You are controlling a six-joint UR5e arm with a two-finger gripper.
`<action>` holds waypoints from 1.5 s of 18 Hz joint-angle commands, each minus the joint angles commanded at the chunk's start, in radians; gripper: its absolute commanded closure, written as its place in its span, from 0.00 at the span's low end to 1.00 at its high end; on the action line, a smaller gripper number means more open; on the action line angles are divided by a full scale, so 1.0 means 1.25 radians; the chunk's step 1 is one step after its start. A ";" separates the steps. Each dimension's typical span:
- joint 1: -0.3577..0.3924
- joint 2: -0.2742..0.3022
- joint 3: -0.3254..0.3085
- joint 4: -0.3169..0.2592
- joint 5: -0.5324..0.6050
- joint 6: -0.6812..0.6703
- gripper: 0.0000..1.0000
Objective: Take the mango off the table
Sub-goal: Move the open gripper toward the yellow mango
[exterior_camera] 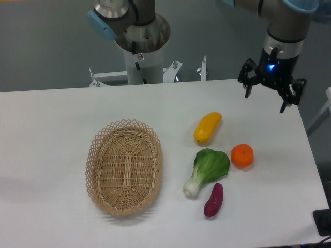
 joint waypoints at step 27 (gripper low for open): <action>0.058 0.135 -0.442 0.195 0.000 0.169 0.00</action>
